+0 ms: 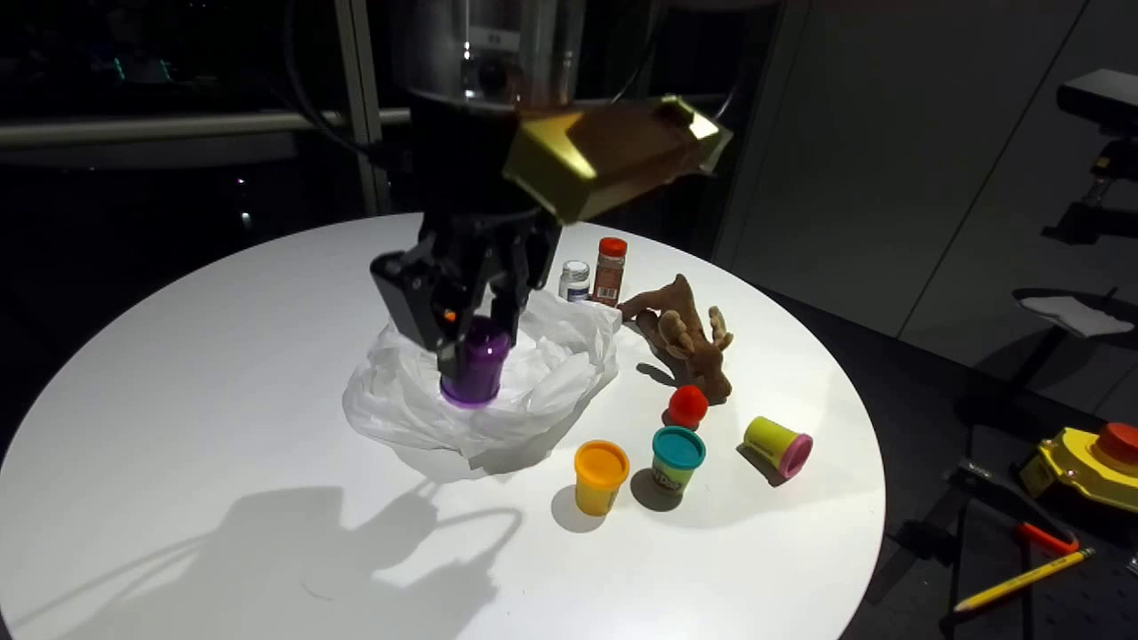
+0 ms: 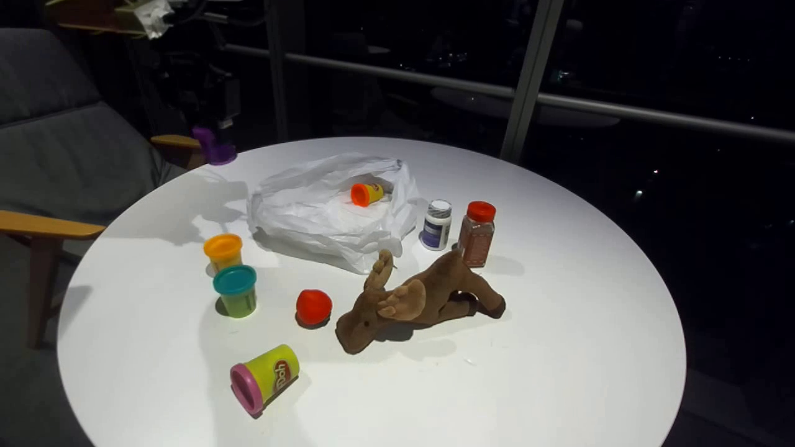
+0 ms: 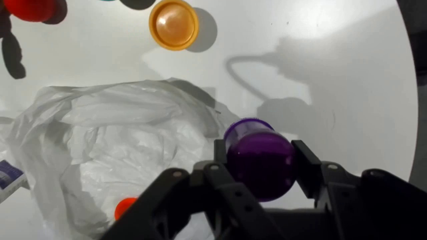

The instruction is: Put the objects on the table in the plastic bag

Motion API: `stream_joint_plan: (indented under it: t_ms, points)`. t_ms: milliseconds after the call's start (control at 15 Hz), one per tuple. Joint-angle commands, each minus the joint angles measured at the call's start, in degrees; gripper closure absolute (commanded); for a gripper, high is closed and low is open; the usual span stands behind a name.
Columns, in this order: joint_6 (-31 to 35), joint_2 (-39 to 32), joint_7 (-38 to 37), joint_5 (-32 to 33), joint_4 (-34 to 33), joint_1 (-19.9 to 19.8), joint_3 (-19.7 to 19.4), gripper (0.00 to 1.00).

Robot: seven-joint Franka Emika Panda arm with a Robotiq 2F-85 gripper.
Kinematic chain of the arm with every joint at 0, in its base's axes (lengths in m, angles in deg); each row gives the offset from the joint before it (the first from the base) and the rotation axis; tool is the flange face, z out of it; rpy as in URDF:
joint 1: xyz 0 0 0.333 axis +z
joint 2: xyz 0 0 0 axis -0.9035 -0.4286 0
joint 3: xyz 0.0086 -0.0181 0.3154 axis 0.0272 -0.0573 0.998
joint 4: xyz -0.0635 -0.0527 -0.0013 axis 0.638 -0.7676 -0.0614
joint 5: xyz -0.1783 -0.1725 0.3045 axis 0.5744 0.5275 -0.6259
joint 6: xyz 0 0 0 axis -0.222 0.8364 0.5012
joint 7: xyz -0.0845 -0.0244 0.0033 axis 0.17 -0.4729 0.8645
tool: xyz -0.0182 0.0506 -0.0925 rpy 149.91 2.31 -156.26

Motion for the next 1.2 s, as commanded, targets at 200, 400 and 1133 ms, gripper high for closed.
stream_joint_plan:
  t_ms: [200, 400, 1133]
  points:
    - [0.04, -7.78, 3.73, -0.1, -9.93, -6.41, -1.06, 0.74]
    - [-1.34, -12.67, 5.46, -1.85, -14.12, -8.7, -1.68, 0.74]
    - [-1.66, -26.16, 3.92, -1.61, -27.66, -11.15, -6.6, 0.74]
